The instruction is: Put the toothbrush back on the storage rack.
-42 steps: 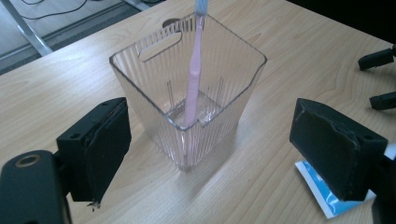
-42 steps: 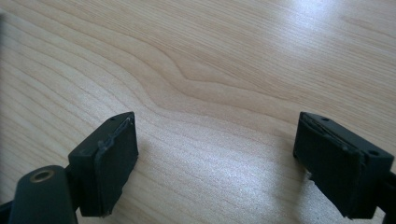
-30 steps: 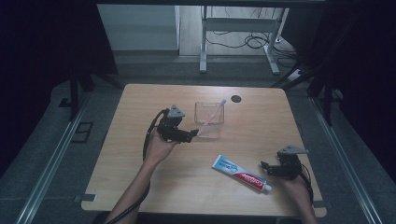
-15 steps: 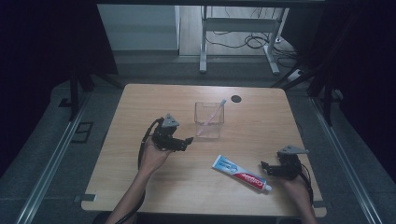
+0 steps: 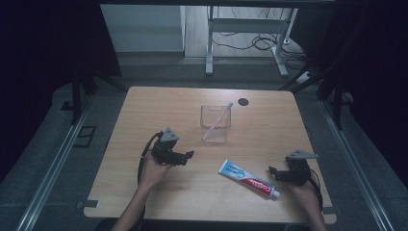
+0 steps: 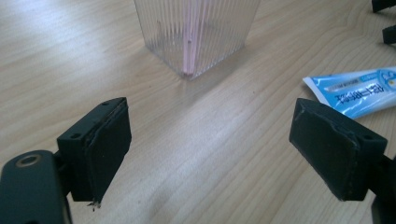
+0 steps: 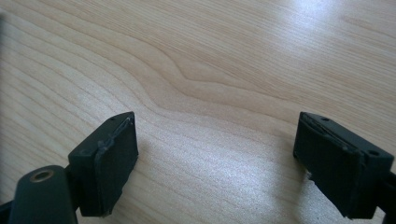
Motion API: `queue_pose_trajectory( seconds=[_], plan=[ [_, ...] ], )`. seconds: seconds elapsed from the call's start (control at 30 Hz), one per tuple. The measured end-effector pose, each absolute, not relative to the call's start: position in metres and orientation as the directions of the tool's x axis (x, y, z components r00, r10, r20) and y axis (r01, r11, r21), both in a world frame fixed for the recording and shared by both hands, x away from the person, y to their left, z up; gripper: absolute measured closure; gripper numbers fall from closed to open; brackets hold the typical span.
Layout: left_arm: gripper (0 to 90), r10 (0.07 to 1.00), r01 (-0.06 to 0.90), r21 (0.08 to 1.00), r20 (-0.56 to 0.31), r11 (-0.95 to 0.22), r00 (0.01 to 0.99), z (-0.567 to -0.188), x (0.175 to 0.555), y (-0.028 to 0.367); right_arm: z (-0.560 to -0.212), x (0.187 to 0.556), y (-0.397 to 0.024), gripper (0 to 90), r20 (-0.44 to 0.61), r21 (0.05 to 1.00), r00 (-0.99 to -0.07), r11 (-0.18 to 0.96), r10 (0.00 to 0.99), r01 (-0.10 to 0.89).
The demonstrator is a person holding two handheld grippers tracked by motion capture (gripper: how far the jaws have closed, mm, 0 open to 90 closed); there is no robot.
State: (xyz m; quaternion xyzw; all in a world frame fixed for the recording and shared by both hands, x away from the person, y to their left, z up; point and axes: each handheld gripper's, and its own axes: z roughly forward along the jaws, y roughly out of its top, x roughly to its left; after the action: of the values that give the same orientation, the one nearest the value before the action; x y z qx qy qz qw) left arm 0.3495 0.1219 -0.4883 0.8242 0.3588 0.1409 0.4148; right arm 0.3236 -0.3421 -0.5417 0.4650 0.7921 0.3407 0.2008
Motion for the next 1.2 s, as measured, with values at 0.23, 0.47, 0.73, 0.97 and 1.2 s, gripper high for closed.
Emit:
queue_pose_trajectory(
  seconds=[0.23, 0.47, 0.73, 0.97, 1.2],
  plan=[
    [13.2, 0.711, 0.473, 0.785, -0.059, -0.401, 0.701, -0.497, 0.339, 0.126, -0.542, 0.324, -0.342, 13.4, -0.001, 0.727, -0.487, 0.336, 0.873, 0.6],
    [13.2, 0.711, 0.473, 0.783, -0.056, -0.405, 0.701, -0.506, 0.329, 0.128, -0.542, 0.324, -0.342, 13.4, -0.002, 0.727, -0.487, 0.336, 0.873, 0.599],
    [13.3, 0.711, 0.479, 0.778, -0.06, -0.406, 0.7, -0.516, 0.321, 0.131, -0.542, 0.324, -0.342, 13.4, -0.003, 0.727, -0.487, 0.336, 0.873, 0.599],
    [13.3, 0.708, 0.483, 0.76, -0.042, -0.436, 0.705, -0.523, 0.315, 0.129, -0.542, 0.324, -0.342, 13.4, -0.001, 0.727, -0.487, 0.335, 0.874, 0.599],
    [13.3, 0.707, 0.498, 0.729, -0.027, -0.47, 0.706, -0.531, 0.316, 0.125, -0.542, 0.324, -0.342, 13.4, -0.001, 0.727, -0.487, 0.335, 0.874, 0.599]
  ],
)
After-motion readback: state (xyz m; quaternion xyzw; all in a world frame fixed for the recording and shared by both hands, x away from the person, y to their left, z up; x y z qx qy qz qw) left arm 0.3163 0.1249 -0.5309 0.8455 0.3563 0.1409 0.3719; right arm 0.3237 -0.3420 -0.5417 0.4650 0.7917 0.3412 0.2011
